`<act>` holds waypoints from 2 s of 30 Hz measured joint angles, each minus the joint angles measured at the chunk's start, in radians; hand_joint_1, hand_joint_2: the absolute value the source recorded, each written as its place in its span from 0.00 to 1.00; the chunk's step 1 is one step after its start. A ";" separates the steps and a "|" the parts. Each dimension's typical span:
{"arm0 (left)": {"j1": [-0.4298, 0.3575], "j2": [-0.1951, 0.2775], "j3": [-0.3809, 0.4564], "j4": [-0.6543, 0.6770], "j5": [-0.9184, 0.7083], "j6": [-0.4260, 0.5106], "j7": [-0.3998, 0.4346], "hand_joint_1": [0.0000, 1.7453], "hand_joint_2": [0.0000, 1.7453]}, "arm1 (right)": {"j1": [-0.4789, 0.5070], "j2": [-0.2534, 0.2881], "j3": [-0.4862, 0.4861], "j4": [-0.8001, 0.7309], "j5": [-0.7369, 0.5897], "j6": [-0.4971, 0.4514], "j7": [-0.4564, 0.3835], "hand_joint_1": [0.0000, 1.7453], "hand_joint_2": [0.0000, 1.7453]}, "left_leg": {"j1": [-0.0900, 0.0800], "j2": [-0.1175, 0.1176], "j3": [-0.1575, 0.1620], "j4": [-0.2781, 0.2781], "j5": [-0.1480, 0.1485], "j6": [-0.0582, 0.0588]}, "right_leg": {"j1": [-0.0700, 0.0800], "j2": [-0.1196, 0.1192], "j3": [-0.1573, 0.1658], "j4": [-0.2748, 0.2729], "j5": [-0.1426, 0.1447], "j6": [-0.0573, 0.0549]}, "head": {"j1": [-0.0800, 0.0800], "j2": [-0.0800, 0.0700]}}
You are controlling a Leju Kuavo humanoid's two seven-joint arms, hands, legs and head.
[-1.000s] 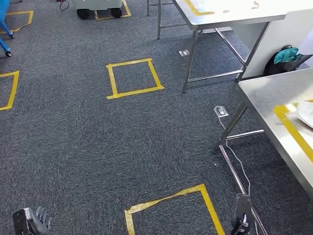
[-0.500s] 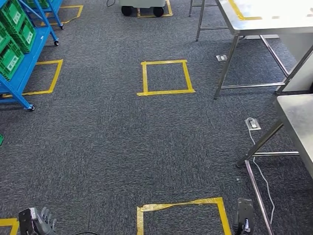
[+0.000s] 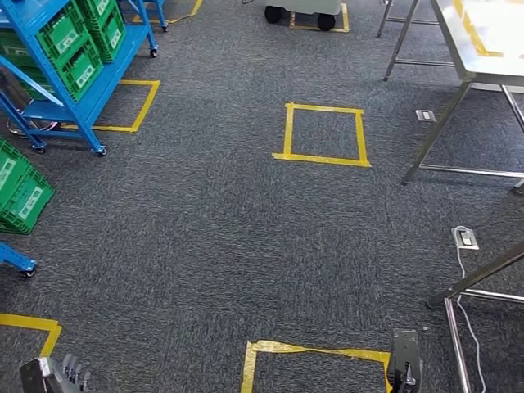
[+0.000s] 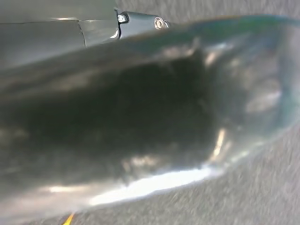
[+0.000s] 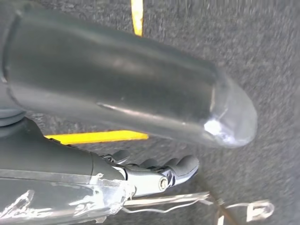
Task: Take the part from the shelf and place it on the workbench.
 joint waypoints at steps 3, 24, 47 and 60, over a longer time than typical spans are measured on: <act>-0.002 0.006 0.008 0.000 0.002 -0.003 0.001 0.00 0.00 | -0.003 0.001 0.007 0.003 0.001 -0.006 0.000 0.00 0.00 | 0.002 -0.039 0.001 -0.002 0.001 0.016 | -0.003 0.073 -0.084 0.182 -0.092 0.003 | 0.006 0.000; 0.006 0.013 0.031 0.005 0.002 -0.003 0.002 0.00 0.00 | -0.005 0.003 0.022 0.010 0.001 -0.006 0.000 0.00 0.00 | 0.004 -0.001 -0.053 0.121 -0.034 -0.047 | -0.001 0.014 -0.006 -0.023 0.039 -0.040 | -0.002 0.000; -0.014 0.020 0.030 0.016 -0.045 0.023 -0.022 0.00 1.00 | -0.017 0.000 0.030 0.015 -0.036 0.029 0.000 0.00 0.00 | 0.003 -0.116 -0.031 0.043 -0.023 -0.024 | -0.002 0.127 -0.023 -0.024 0.058 -0.042 | 0.002 0.000; -0.029 0.021 0.030 0.027 -0.060 0.029 -0.031 0.00 1.00 | -0.019 -0.008 0.055 0.017 -0.057 0.057 0.000 0.00 0.00 | 0.001 0.026 -0.003 0.000 0.005 -0.010 | 0.012 -0.034 0.004 -0.024 0.026 -0.013 | -0.005 0.000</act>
